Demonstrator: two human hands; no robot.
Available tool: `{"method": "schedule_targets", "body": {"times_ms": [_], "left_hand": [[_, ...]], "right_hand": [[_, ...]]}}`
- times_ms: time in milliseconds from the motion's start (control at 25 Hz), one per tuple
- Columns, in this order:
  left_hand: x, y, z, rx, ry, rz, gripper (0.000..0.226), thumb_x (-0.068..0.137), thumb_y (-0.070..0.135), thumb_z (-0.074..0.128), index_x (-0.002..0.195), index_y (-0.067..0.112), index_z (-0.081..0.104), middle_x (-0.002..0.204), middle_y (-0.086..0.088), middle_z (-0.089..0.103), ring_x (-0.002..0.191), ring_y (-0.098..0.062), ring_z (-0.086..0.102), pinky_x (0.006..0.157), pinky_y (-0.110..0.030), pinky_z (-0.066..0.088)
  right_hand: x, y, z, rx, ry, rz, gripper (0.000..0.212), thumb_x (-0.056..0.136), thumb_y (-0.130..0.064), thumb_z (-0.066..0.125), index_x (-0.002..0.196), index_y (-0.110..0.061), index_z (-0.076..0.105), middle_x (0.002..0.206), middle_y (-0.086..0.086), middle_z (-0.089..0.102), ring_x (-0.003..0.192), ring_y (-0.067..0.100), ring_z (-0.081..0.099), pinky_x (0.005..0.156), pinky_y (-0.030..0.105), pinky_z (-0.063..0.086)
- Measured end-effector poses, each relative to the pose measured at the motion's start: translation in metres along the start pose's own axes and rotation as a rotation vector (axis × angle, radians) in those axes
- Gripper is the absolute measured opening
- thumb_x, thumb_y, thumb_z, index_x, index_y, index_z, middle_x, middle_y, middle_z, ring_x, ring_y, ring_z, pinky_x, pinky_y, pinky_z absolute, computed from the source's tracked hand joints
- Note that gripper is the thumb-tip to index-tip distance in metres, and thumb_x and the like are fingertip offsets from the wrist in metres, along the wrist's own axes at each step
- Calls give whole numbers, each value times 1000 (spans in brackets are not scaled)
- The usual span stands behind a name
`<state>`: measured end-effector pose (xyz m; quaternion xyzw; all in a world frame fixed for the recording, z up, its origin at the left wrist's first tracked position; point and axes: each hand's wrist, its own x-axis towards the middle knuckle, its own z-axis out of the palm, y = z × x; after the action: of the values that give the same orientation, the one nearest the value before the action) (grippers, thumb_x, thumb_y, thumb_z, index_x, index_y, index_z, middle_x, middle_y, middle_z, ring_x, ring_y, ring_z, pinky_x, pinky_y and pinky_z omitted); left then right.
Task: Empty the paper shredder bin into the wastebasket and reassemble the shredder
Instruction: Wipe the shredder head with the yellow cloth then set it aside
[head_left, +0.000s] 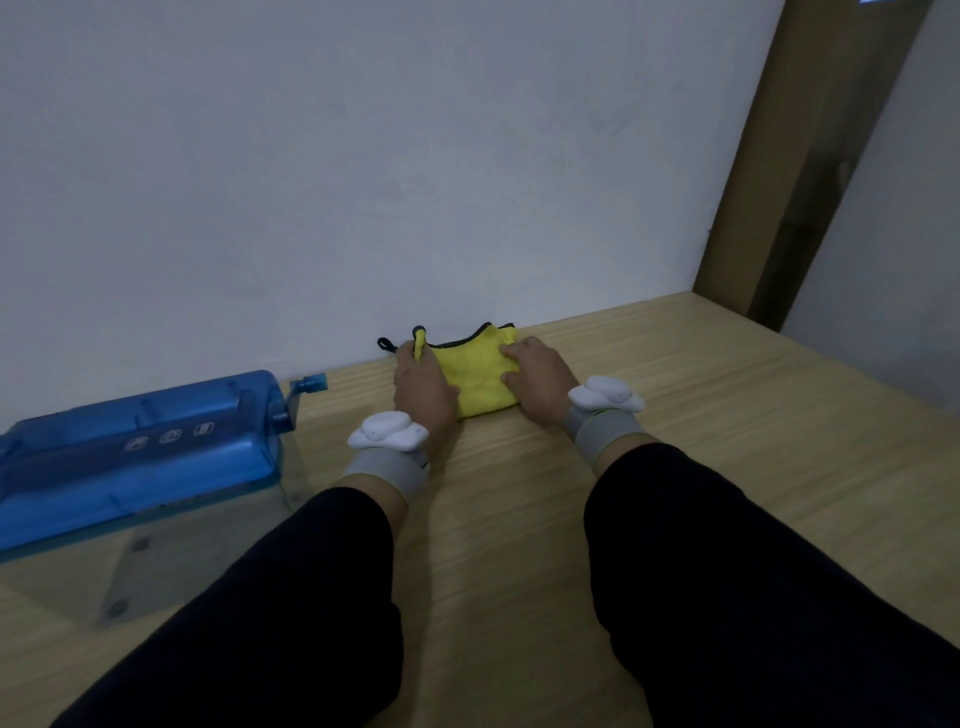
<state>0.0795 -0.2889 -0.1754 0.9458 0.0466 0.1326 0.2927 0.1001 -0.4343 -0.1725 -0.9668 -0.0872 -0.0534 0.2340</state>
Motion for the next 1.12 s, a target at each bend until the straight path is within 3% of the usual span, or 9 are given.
{"method": "schedule_targets", "body": {"times_ms": [280, 760, 1120], "left_hand": [[-33, 19, -39, 2, -11, 65, 73, 87, 9, 63, 147, 6, 23, 152, -14, 19, 134, -36, 30, 105, -41, 33], [-84, 45, -105, 34, 38, 105, 68, 88, 16, 63, 145, 7, 26, 151, -13, 20, 134, -35, 29, 104, -42, 36], [-99, 17, -170, 62, 155, 100, 77, 84, 19, 67, 147, 12, 23, 147, -12, 26, 132, -33, 30, 96, -41, 39]], "right_hand": [[-36, -16, -36, -29, -17, 8, 51, 96, -19, 53, 144, -9, 40, 142, 21, 42, 130, 35, 41, 102, 31, 32], [-91, -53, -82, -1, 124, -26, 44, 99, -14, 42, 143, -8, 43, 142, 20, 41, 129, 36, 41, 100, 31, 33], [-106, -116, -83, 31, 178, -125, 43, 99, -14, 42, 142, -10, 45, 138, 19, 44, 126, 35, 44, 98, 32, 36]]}}
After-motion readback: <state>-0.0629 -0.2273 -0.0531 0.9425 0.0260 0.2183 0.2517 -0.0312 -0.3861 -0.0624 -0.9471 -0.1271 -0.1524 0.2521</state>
